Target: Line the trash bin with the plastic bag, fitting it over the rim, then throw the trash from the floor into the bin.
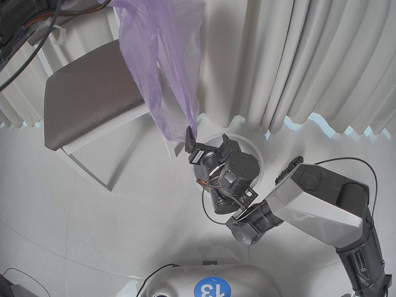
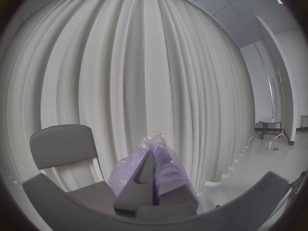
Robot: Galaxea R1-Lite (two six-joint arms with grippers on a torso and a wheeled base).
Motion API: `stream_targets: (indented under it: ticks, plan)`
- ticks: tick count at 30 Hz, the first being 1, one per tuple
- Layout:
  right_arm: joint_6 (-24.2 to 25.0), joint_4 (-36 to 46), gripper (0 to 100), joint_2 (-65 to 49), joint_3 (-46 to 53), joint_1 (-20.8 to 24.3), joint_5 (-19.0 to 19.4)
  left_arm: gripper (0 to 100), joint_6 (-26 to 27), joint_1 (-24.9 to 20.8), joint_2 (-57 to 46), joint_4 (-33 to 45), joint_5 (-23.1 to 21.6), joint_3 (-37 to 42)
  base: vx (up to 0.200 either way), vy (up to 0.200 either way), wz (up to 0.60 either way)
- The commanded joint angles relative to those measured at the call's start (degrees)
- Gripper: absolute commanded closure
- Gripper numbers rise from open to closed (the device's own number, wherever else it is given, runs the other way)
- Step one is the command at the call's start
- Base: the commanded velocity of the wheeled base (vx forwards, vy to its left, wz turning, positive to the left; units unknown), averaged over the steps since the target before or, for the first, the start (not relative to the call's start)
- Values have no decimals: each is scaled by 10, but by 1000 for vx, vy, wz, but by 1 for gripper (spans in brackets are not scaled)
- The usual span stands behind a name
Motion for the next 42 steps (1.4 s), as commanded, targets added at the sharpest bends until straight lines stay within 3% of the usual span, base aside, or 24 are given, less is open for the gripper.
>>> stream_targets:
  ticks: [1,5,6,23,28,30,34,38,40,42]
  plan:
    - [-1,0,0,1,0,-1,0,100,-1,0,2,0,0,0,0,0,0]
    - [-1,0,0,1,1,-1,0,100,-2,0,2,0,0,1,0,0,0]
    - [-1,0,100,1,1,-1,0,100,-2,0,2,0,0,2,0,0,0]
    - [-5,-1,100,-85,65,-7,9,100,-14,23,5,0,1,27,0,0,0]
    - [-27,18,100,-200,202,-37,61,100,-27,57,-2,1,0,43,0,0,0]
    - [-33,34,100,-269,285,-54,118,100,-40,66,-13,5,2,74,0,0,0]
    - [-46,92,100,-382,374,-80,165,100,-43,91,-36,9,4,185,0,0,0]
    - [-61,160,100,-487,437,-99,222,100,-85,86,-35,7,2,297,0,0,0]
    - [-62,166,100,-499,442,-102,228,100,-91,85,-34,8,1,305,0,0,0]
    - [-67,233,100,-564,463,-131,265,100,-119,60,-7,9,0,335,0,0,0]
